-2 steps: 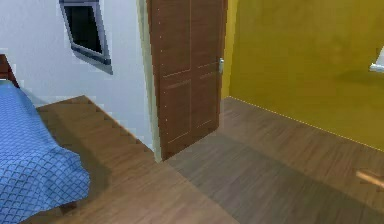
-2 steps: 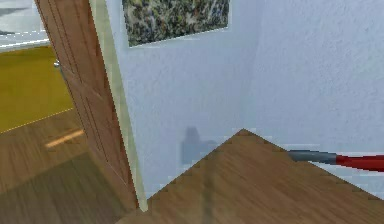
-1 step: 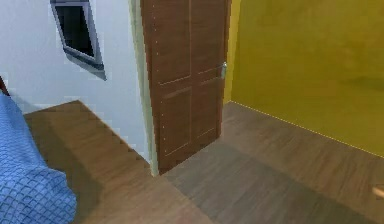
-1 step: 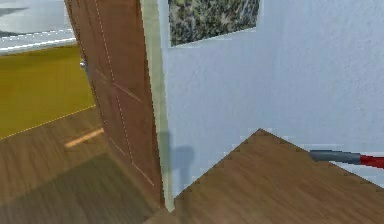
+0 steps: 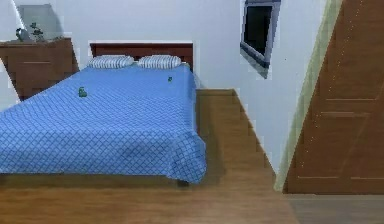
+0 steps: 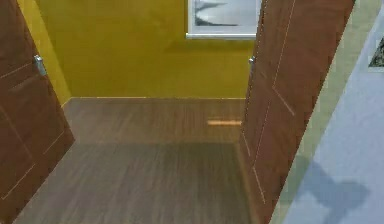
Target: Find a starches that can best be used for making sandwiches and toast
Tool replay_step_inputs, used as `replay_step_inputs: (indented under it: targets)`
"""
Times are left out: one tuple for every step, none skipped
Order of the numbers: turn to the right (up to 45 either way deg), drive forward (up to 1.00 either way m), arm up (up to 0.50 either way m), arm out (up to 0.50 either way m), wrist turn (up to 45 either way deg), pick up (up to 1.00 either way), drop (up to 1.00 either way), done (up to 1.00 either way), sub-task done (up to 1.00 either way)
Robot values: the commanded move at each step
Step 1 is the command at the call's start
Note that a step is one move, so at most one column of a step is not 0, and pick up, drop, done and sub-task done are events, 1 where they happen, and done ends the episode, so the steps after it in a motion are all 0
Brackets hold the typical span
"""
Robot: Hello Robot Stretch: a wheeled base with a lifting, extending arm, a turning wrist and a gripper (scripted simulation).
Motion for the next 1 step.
replay_step_inputs:
  targets:
    - [-45.0,0.00,0.00,0.00,0.0,0.00,0.00,0.00,0.00]
